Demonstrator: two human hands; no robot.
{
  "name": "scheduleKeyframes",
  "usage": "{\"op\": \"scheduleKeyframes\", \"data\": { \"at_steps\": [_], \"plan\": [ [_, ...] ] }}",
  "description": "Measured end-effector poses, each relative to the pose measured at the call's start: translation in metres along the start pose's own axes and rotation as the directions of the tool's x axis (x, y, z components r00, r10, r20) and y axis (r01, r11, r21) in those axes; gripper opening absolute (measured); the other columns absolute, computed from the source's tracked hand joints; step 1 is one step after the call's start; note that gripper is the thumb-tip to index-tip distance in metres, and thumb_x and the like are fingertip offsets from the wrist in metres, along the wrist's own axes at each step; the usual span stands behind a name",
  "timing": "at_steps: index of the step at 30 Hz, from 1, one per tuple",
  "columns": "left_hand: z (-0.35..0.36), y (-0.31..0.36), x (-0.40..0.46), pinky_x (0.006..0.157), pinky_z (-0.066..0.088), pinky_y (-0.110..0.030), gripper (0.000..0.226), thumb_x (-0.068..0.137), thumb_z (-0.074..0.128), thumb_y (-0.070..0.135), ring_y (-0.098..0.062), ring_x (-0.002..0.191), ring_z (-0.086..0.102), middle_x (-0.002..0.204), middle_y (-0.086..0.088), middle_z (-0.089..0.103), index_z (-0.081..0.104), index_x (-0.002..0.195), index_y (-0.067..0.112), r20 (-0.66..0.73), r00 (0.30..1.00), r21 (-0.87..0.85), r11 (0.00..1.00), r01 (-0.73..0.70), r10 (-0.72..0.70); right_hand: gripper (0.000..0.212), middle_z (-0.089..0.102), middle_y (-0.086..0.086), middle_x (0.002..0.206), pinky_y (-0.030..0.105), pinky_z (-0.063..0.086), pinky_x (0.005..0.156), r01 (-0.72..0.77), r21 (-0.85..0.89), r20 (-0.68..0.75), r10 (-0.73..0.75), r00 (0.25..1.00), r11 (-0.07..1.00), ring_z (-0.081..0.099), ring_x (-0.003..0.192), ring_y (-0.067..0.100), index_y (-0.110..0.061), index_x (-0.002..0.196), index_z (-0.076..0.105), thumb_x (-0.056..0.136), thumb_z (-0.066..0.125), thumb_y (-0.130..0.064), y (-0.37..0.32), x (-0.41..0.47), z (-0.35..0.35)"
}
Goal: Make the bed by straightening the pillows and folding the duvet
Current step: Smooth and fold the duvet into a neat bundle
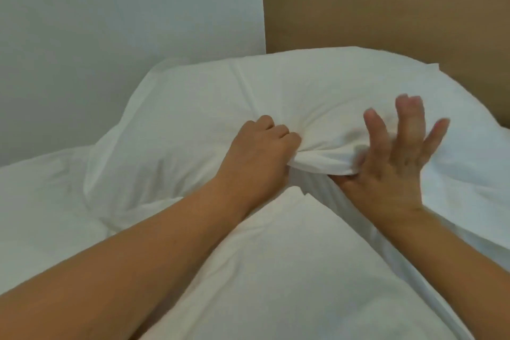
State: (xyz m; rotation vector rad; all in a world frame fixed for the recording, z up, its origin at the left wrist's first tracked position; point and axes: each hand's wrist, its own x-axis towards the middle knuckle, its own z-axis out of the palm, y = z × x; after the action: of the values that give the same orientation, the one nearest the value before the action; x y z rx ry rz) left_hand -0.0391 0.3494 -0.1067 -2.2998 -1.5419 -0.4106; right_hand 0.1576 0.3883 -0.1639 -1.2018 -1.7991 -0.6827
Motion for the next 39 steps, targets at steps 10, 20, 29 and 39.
{"op": "scheduleKeyframes", "data": {
  "at_steps": [10,20,29,39],
  "plan": [
    [0.084,-0.034,-0.026,0.101,-0.001,-0.079,0.104,0.084,0.059,0.055,-0.051,0.143,-0.003,0.160,-0.018,-0.009,-0.013,0.153,0.026,0.177,0.920,0.363,0.892,0.268,-0.349,0.038,0.052,0.016,0.084,0.042,0.037,0.069,0.164,-0.158,0.477,-0.071,0.876,0.974,0.050,0.073,0.032,-0.007,0.096,0.051,0.067,0.069,-0.024,0.000,-0.017,0.083],
    [0.124,-0.042,-0.005,0.060,0.045,-0.031,0.029,0.074,0.064,0.020,-0.025,0.081,0.065,0.095,-0.004,0.067,0.064,0.102,0.015,0.271,0.922,0.168,0.956,0.239,-0.278,0.035,0.060,0.010,0.067,0.036,0.044,0.057,0.099,-0.148,0.672,0.026,0.740,0.984,0.060,0.056,0.029,-0.011,0.082,0.062,0.054,0.080,-0.022,-0.008,-0.032,0.111],
    [0.013,-0.010,-0.018,0.068,0.039,-0.029,0.015,0.084,0.052,0.026,-0.028,0.088,0.065,0.092,-0.006,0.068,0.063,0.089,0.018,0.483,0.809,-0.027,0.918,0.396,-0.335,0.024,0.071,-0.002,0.084,0.025,0.045,0.056,0.070,-0.024,0.832,-0.019,0.555,0.997,0.070,0.074,0.015,-0.030,0.095,0.068,0.074,0.072,-0.041,-0.021,0.022,-0.013],
    [-0.245,-0.122,0.027,0.064,0.043,-0.030,0.007,0.078,0.052,0.023,-0.034,0.080,0.063,0.083,-0.006,0.069,0.058,0.074,0.022,0.008,0.793,-0.144,0.784,0.604,-0.609,0.021,0.071,-0.001,0.092,0.031,0.045,0.068,0.013,0.189,0.664,-0.138,0.735,0.982,0.066,0.087,0.028,-0.025,0.093,0.064,0.086,0.049,-0.039,-0.112,0.300,-0.134]
  ]
}}
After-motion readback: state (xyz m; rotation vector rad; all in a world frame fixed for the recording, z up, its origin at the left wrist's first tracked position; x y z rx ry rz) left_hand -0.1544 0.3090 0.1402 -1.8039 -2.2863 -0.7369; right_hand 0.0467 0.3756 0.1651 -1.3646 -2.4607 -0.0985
